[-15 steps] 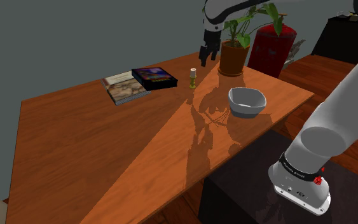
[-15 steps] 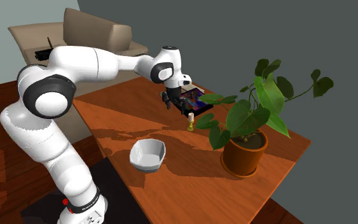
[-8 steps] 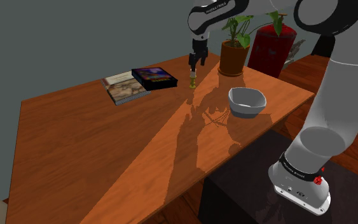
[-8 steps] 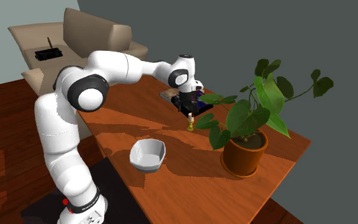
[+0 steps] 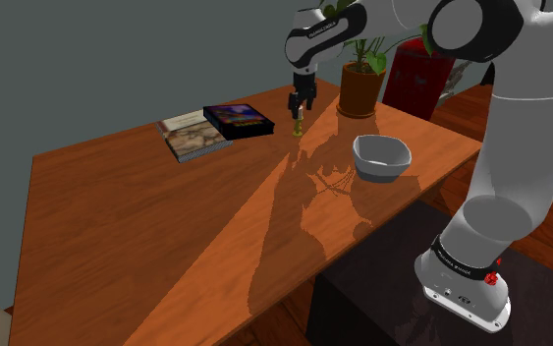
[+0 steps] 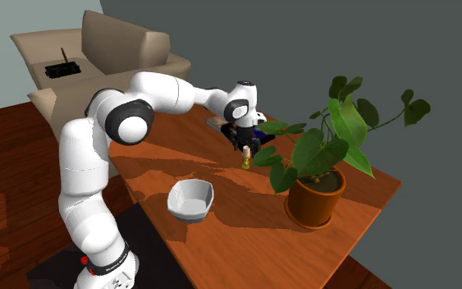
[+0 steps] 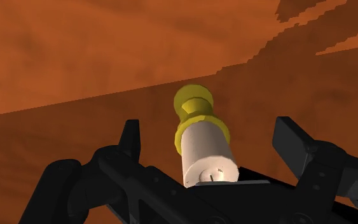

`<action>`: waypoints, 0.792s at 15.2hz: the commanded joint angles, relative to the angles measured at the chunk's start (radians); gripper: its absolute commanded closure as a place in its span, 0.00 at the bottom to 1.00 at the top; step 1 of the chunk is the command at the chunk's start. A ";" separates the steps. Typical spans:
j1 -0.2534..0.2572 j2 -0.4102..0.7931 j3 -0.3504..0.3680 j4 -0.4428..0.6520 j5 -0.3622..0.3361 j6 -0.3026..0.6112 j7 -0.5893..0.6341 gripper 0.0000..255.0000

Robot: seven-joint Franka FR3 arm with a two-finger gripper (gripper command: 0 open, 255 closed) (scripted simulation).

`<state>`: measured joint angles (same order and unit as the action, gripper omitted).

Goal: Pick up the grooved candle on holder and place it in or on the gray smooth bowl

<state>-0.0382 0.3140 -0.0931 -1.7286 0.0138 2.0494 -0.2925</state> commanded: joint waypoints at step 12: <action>0.000 0.012 0.001 -0.017 0.001 0.030 0.000 1.00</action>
<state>-0.0380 0.3256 -0.0921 -1.7455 0.0154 2.0790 -0.2928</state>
